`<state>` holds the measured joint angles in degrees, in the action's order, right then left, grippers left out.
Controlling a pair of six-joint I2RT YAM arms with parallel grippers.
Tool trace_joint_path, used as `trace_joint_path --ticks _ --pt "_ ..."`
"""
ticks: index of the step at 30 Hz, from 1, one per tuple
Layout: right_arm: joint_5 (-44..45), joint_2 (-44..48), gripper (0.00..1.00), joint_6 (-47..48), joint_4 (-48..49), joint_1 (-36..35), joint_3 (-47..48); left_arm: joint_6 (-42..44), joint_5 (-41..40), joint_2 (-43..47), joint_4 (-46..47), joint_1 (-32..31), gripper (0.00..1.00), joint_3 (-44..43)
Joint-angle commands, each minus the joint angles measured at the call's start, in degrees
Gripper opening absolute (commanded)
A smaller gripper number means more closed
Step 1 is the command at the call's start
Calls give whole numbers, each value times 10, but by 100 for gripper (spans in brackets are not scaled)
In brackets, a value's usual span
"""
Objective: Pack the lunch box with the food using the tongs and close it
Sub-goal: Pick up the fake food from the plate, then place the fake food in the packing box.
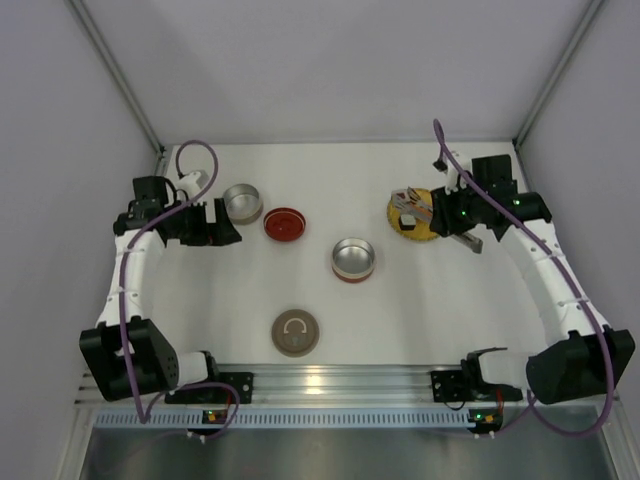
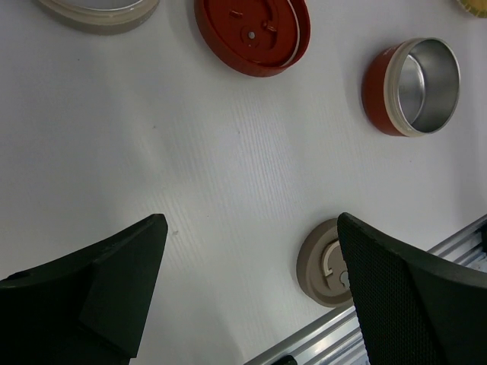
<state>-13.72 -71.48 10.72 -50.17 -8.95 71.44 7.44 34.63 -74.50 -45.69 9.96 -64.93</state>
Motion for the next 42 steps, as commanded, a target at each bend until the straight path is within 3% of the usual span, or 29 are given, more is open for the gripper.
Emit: trace_joint_path --ticks 1,9,18,28,42 --pt "-58 -21 0 11 27 -44 85 10 66 -11 -18 27 98 -47" --pt "-37 -184 0 -17 85 -193 232 -14 70 -50 -16 50 98 -88" --pt "1 -384 0 -46 180 -300 413 -59 66 -42 52 81 98 -74" --pt "15 -538 0 -65 227 -348 570 -91 105 -61 99 125 98 -58" --pt "6 -625 6 -88 286 -359 598 -88 112 -71 118 149 98 -60"
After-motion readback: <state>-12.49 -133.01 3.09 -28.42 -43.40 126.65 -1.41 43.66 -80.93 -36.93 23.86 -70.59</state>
